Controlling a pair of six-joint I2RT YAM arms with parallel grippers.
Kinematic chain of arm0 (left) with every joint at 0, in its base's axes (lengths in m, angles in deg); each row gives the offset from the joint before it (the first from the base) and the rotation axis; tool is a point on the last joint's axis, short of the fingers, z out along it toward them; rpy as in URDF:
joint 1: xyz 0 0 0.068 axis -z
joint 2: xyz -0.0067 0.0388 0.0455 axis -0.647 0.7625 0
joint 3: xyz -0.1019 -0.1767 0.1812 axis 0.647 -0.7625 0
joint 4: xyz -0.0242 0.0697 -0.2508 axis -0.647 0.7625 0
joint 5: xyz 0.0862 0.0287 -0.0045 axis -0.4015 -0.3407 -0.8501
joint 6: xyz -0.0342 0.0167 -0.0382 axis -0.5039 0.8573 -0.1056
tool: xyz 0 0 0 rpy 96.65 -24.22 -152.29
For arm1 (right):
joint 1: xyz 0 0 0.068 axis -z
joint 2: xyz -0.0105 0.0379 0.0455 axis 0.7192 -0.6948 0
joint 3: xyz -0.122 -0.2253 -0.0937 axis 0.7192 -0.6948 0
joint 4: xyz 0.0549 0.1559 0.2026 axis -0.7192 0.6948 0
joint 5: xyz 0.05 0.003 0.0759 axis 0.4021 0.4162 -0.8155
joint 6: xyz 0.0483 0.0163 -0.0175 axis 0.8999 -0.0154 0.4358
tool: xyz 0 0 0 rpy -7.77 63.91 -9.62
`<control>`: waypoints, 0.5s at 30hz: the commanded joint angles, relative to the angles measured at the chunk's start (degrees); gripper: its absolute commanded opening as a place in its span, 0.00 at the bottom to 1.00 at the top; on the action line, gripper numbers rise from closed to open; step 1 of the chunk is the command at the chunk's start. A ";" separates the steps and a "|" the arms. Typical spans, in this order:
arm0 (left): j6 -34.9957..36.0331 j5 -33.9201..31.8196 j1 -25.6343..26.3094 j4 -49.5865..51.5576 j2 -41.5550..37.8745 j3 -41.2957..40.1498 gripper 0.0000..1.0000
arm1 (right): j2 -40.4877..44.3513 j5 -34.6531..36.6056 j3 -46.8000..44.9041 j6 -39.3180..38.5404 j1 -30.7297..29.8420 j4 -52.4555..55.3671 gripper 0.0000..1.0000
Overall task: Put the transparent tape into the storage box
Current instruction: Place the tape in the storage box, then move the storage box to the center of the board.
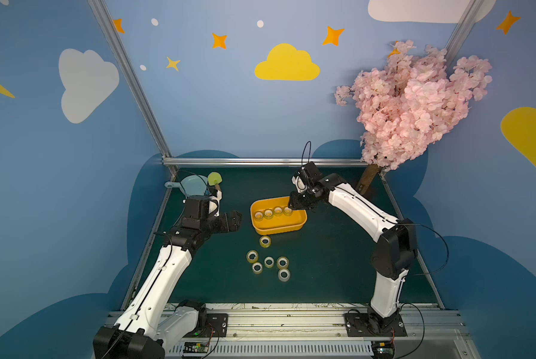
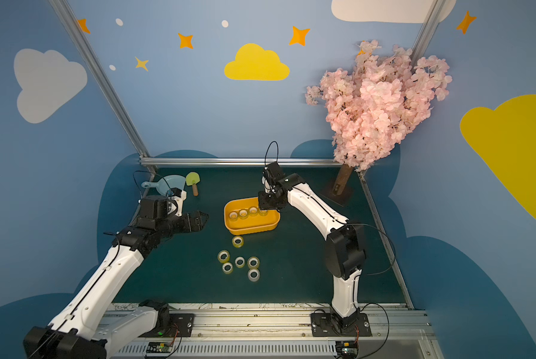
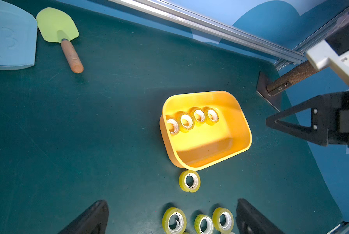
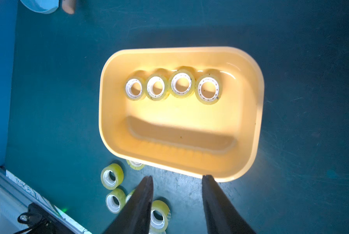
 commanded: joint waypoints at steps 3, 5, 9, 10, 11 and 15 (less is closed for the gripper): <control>0.21 -1.41 0.12 -0.17 -1.11 -1.04 1.00 | 7.29 -1.41 -8.80 -0.47 -2.27 -4.94 0.46; 0.21 -1.37 0.17 -0.10 -0.80 -0.94 1.00 | 9.73 -1.95 -13.00 -0.06 -3.10 -6.93 0.46; -0.03 -1.46 0.24 -0.16 -0.53 -0.82 1.00 | 13.70 -3.80 -20.19 0.01 -4.44 -10.01 0.46; -0.22 -1.19 0.19 -0.17 -0.51 -0.86 1.00 | 14.74 -3.96 -22.01 0.07 -4.89 -10.46 0.46; -0.23 -0.96 0.19 -0.30 -0.47 -0.96 1.00 | 15.88 -3.96 -23.88 0.33 -5.28 -11.19 0.46; -0.45 -0.60 0.04 -0.91 -0.33 -0.81 1.00 | 20.06 -4.66 -30.73 1.39 -7.02 -14.49 0.46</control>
